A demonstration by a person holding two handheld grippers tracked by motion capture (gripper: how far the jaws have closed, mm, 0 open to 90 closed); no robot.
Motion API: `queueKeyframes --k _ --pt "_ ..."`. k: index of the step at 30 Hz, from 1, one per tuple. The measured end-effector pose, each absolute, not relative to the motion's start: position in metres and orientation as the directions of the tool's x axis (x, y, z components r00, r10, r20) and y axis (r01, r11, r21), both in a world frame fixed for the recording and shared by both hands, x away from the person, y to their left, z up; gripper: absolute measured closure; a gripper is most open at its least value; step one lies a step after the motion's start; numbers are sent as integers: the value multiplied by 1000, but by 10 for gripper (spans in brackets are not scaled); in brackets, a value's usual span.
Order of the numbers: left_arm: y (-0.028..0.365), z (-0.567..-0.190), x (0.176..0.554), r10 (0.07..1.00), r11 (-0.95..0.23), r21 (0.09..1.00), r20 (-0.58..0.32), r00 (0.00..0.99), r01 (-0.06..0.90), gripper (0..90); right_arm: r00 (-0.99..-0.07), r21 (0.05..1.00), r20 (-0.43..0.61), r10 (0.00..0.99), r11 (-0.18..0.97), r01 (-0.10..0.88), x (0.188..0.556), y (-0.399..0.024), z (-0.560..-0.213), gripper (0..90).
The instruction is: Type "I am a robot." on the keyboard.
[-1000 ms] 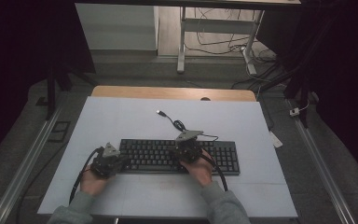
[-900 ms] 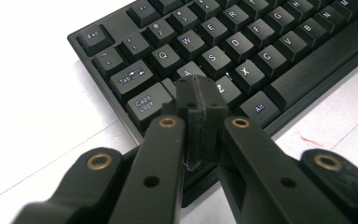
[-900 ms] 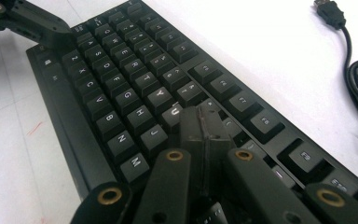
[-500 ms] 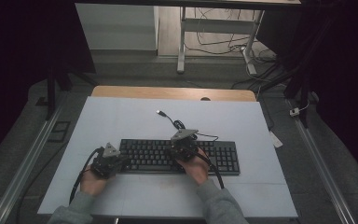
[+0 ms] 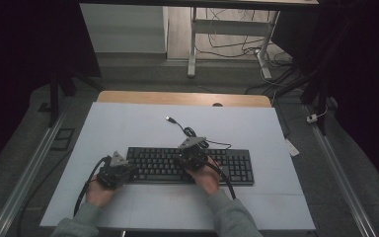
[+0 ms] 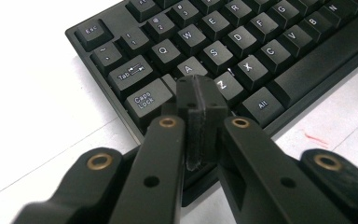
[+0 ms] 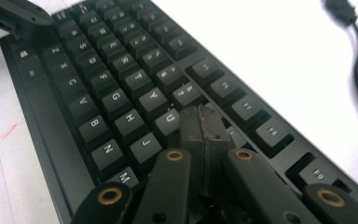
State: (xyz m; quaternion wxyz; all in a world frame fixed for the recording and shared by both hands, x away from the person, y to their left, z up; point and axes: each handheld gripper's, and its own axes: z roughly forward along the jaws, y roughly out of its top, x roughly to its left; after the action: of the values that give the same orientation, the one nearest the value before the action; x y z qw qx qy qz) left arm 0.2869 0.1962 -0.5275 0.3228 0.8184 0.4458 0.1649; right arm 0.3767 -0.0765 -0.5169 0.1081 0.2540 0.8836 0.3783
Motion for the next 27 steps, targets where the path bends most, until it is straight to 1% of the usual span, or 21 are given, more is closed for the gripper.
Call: queueKeyframes --k 4,8,10,15,18,19,20,22,24,27 --pt "197 -527 287 835 -397 675 -16 550 622 889 -846 723 8 533 581 373 377 -77 -517 896" --pt "198 -525 285 834 -393 689 -11 551 609 889 -849 767 31 528 532 359 373 -83 -508 897" --pt "200 -523 284 836 -375 705 -25 549 603 888 -854 785 23 520 520 338 369 -87 -503 897" --pt "204 -518 281 843 -342 726 -43 536 597 888 -858 797 27 513 507 329 364 -101 -497 896" --pt "207 -514 278 842 -323 744 -56 536 585 887 -855 809 20 519 493 318 354 -120 -495 893" --pt "208 -513 278 843 -311 751 -65 534 583 887 -855 809 20 519 493 318 354 -120 -495 893" --pt "209 -513 278 844 -302 754 -73 532 583 883 -852 806 11 523 500 317 352 -125 -495 854" --pt "211 -512 277 843 -289 760 -84 530 581 842 -846 806 11 532 496 322 349 -134 -495 775" --pt "212 -511 277 841 -280 766 -94 533 578 782 -840 808 16 542 489 330 347 -143 -495 730" --pt "212 -510 276 843 -271 773 -97 529 574 661 -835 813 35 549 471 343 344 -153 -497 663"
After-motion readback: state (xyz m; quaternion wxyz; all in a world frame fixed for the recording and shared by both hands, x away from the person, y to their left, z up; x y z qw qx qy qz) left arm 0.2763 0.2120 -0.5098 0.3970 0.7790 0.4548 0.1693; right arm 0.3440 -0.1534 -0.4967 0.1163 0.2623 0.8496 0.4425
